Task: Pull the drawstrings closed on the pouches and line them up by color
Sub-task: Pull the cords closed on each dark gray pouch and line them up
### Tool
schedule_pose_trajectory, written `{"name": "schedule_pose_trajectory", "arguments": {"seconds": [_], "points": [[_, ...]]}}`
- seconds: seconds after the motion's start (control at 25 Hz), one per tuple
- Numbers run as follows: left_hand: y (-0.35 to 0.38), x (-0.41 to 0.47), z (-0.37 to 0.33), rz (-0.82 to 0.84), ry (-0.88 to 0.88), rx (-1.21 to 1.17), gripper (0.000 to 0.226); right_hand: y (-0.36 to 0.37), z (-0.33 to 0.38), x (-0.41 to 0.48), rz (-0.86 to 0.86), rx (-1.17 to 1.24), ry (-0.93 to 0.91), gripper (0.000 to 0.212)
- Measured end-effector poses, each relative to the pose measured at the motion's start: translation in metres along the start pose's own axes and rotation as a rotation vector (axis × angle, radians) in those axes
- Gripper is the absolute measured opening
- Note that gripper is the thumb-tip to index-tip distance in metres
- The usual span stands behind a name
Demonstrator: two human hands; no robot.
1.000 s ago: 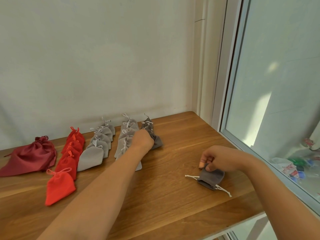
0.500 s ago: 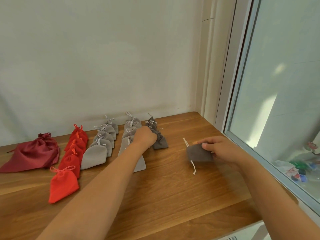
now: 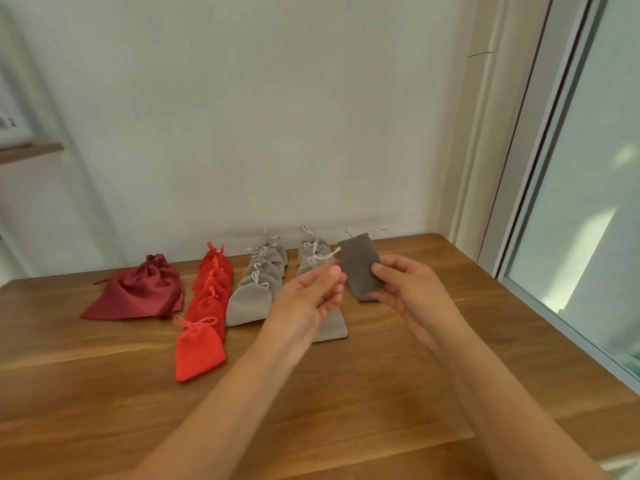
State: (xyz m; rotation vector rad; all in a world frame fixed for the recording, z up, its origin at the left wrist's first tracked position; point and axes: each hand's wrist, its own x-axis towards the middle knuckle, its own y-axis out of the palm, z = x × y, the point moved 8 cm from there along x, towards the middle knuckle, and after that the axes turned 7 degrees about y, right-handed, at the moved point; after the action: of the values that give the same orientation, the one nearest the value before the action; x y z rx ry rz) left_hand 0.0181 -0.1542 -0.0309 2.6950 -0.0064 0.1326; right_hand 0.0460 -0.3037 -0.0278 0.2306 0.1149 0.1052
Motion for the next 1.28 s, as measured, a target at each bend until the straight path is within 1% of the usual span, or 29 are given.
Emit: {"name": "schedule_pose_trajectory", "arguments": {"seconds": [0.04, 0.08, 0.12, 0.16, 0.2, 0.28, 0.36, 0.48, 0.6, 0.76, 0.84, 0.96, 1.08, 1.16, 1.28], "points": [[-0.013, 0.0, -0.006, -0.071, 0.047, -0.074, 0.014, 0.015, -0.005, -0.001, 0.034, -0.036, 0.001, 0.009], [-0.027, -0.001, -0.011, -0.129, 0.091, -0.1, 0.012, 0.029, -0.009, -0.001, 0.063, -0.066, 0.004, 0.009], [-0.038, -0.003, -0.016, -0.169, 0.12, -0.087, 0.021, 0.041, -0.013, 0.0, 0.09, -0.088, 0.01, 0.009], [-0.047, -0.004, -0.02, -0.189, 0.139, -0.046, 0.025, 0.05, -0.016, 0.0, 0.119, -0.102, 0.013, 0.009], [-0.056, -0.006, -0.024, -0.21, 0.155, -0.007, 0.027, 0.06, -0.019, 0.0, 0.148, -0.11, 0.013, 0.01], [-0.072, -0.007, -0.032, -0.246, 0.177, 0.062, 0.028, 0.075, -0.019, 0.003, 0.183, -0.106, -0.017, 0.02], [-0.08, -0.006, -0.038, -0.292, 0.199, 0.141, 0.023, 0.081, -0.015, 0.01, 0.149, -0.092, -0.063, 0.029], [-0.084, 0.001, -0.045, -0.329, 0.246, 0.215, 0.016, 0.089, -0.005, 0.024, 0.109, -0.091, -0.115, 0.029], [-0.084, 0.008, -0.048, -0.316, 0.29, 0.277, 0.014, 0.092, -0.005, 0.038, 0.155, -0.029, -0.096, 0.028], [-0.087, 0.011, -0.043, -0.274, 0.3, 0.34, 0.01, 0.093, -0.023, 0.051, 0.259, 0.081, 0.001, 0.023], [-0.089, 0.01, -0.043, -0.254, 0.317, 0.338, 0.016, 0.092, -0.031, 0.053, 0.27, 0.192, 0.047, 0.017], [-0.09, 0.01, -0.042, -0.234, 0.314, 0.215, 0.023, 0.089, -0.042, 0.053, 0.254, 0.402, 0.103, 0.016], [-0.084, 0.006, -0.039, -0.168, 0.283, 0.074, 0.025, 0.089, -0.052, 0.051, 0.246, 0.5, 0.137, 0.018], [-0.082, 0.004, -0.043, -0.152, 0.301, 0.06, 0.027, 0.086, -0.051, 0.05, 0.225, 0.531, 0.137, 0.019], [-0.084, 0.003, -0.047, -0.172, 0.318, 0.142, 0.029, 0.074, -0.043, 0.051, 0.152, 0.559, 0.093, 0.02]]}}
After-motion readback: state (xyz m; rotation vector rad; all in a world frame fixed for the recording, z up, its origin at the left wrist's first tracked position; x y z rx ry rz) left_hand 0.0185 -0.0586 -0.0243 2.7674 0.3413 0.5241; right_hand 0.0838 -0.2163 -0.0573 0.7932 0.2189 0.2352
